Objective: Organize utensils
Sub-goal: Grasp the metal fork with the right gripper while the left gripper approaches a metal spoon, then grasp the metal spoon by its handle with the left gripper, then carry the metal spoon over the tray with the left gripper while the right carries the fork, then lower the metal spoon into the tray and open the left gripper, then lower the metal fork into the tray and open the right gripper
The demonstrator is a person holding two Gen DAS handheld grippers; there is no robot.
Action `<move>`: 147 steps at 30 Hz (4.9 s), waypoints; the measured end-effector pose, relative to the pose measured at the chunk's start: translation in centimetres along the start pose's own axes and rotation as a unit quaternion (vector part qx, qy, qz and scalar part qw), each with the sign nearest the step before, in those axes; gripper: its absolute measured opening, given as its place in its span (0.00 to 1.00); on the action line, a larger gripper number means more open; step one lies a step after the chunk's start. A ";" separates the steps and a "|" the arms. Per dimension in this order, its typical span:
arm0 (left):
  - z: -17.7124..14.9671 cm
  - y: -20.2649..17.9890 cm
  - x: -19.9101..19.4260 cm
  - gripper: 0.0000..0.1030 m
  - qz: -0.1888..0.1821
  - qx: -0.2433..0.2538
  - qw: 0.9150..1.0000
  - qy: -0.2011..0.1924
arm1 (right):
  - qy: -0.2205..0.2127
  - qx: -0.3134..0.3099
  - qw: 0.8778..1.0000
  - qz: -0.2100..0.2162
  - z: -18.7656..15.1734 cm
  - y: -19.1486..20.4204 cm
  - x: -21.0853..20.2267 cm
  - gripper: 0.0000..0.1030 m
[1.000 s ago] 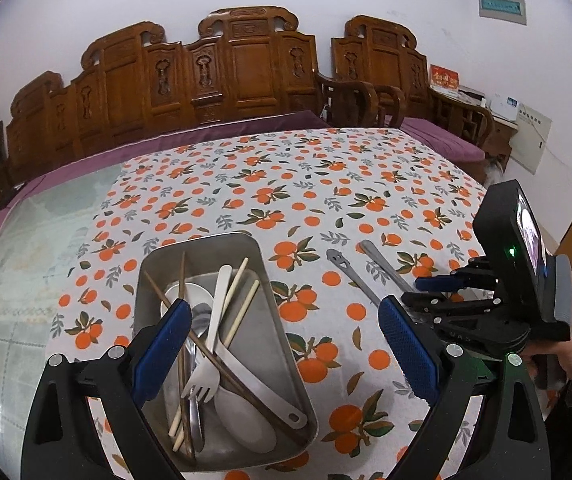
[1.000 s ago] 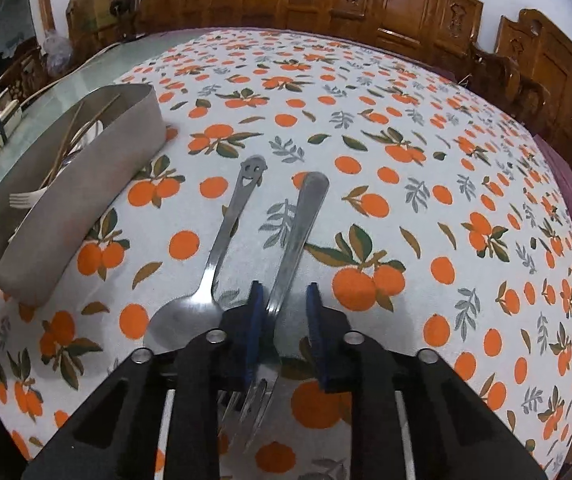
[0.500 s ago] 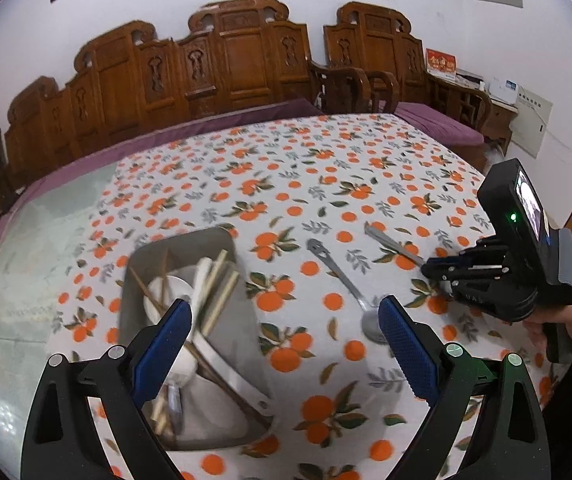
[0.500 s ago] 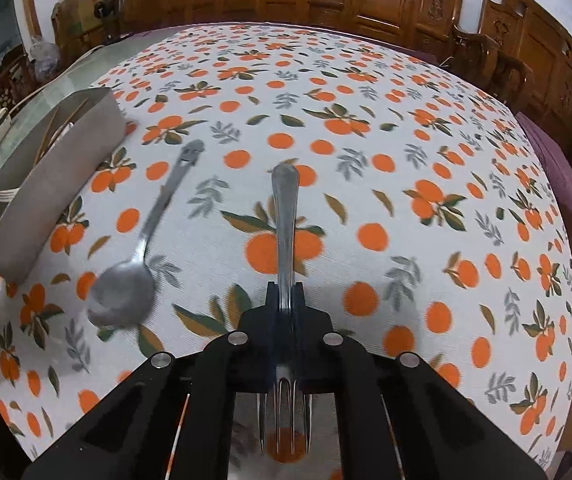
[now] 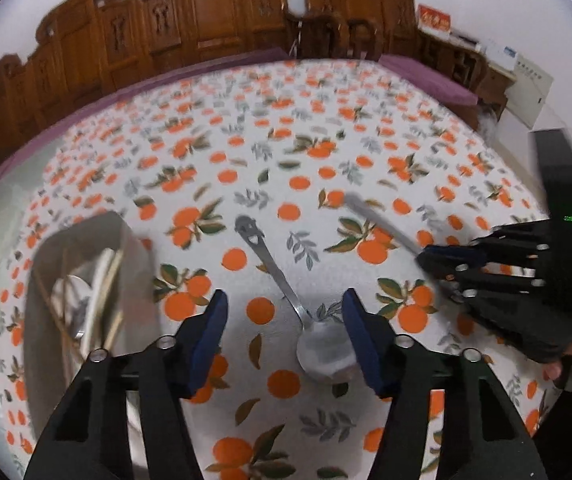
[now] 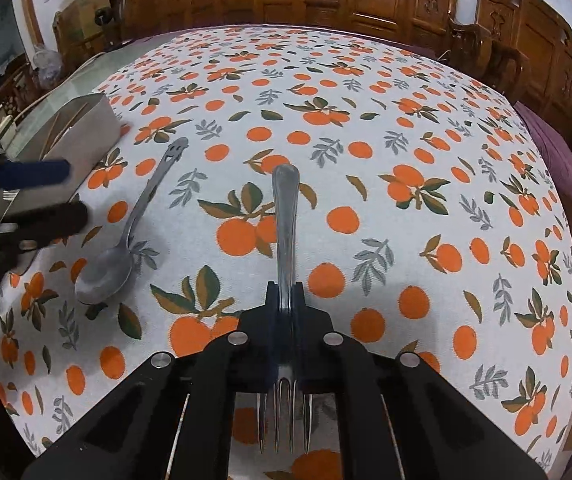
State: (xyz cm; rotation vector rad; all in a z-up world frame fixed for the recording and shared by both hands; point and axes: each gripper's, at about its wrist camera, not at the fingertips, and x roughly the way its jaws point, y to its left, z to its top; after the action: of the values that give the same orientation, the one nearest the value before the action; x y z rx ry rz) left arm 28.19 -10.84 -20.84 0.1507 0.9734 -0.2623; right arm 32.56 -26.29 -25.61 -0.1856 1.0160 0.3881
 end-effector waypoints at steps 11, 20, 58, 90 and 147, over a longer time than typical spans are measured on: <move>0.7 0.1 4.8 0.24 0.001 -0.024 0.998 0.063 | -0.002 -0.002 1.000 -0.006 0.1 0.0 0.2 0.08; 0.9 -0.6 5.2 0.06 0.029 -0.011 0.998 0.057 | -0.004 -0.020 1.000 -0.023 0.3 0.5 0.3 0.09; 0.0 2.8 -6.0 0.05 0.003 -0.039 0.997 -0.072 | -0.067 0.020 0.997 0.028 0.7 1.5 -3.5 0.08; -4.7 12.8 -4.0 0.05 0.066 -0.081 0.994 -0.002 | -0.117 -0.028 0.991 0.067 1.7 8.8 -8.3 0.08; -6.1 22.0 -15.1 0.90 0.065 -0.111 0.988 -0.091 | -0.058 -0.038 0.991 0.114 10.5 23.1 -2.7 0.08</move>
State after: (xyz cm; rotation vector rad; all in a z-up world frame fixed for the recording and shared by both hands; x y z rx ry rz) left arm 21.56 14.04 -11.51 -0.0139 0.8016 -0.0461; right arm 30.36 -2.30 -17.27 -0.1131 0.9109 0.6392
